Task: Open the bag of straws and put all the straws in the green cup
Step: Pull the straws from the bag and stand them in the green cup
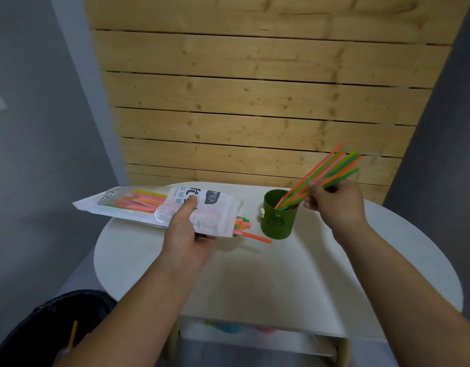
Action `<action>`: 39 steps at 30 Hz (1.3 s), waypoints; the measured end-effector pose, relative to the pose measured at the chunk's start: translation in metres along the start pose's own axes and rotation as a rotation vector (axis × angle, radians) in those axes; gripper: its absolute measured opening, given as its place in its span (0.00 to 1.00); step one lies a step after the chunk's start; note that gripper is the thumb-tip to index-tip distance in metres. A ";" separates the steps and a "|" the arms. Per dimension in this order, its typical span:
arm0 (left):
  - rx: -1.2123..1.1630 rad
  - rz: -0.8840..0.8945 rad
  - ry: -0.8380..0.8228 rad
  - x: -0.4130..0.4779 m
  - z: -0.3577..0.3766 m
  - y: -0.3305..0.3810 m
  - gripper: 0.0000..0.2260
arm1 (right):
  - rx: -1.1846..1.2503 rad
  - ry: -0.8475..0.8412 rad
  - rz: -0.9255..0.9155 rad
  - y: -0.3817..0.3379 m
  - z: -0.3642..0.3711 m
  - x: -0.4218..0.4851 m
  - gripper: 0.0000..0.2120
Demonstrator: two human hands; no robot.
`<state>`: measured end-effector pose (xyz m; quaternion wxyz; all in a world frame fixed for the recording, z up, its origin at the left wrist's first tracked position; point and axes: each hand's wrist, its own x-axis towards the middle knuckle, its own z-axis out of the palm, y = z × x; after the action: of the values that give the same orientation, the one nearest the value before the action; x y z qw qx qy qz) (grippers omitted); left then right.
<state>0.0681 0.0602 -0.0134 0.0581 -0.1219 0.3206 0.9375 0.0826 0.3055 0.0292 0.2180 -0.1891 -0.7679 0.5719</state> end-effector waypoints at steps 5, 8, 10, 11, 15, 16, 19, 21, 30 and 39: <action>-0.017 0.000 -0.038 -0.002 0.002 0.004 0.21 | 0.027 -0.032 0.087 0.008 0.007 -0.003 0.15; -0.027 0.002 -0.046 -0.001 0.002 0.004 0.21 | -0.072 -0.012 0.188 0.004 0.005 -0.020 0.21; -0.040 0.007 -0.046 -0.002 0.003 0.004 0.21 | -0.155 -0.122 0.275 0.001 0.004 -0.035 0.21; -0.048 0.008 -0.049 -0.004 0.005 0.005 0.21 | -0.140 -0.206 0.316 0.000 0.006 -0.043 0.21; -0.068 0.011 -0.032 -0.009 0.011 0.004 0.20 | 0.139 -0.429 0.270 -0.004 0.022 -0.067 0.17; -0.070 0.006 -0.031 -0.010 0.012 0.003 0.20 | 0.161 -0.450 0.225 -0.006 0.027 -0.072 0.16; -0.067 -0.002 -0.024 -0.013 0.016 0.001 0.20 | 0.171 -0.471 0.118 -0.008 0.038 -0.079 0.11; -0.060 0.001 -0.027 -0.013 0.016 0.000 0.19 | 0.203 -0.468 0.115 -0.009 0.041 -0.081 0.08; -0.051 0.014 -0.008 -0.010 0.013 0.006 0.19 | 0.138 -0.285 -0.021 -0.011 0.034 -0.073 0.04; -0.084 0.008 0.048 -0.007 0.011 0.011 0.19 | 0.137 -0.316 -0.041 0.001 0.015 -0.059 0.04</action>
<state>0.0707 0.0582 0.0031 0.0414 -0.1455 0.2828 0.9472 0.1231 0.2622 0.0178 0.1186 -0.0658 -0.7554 0.6411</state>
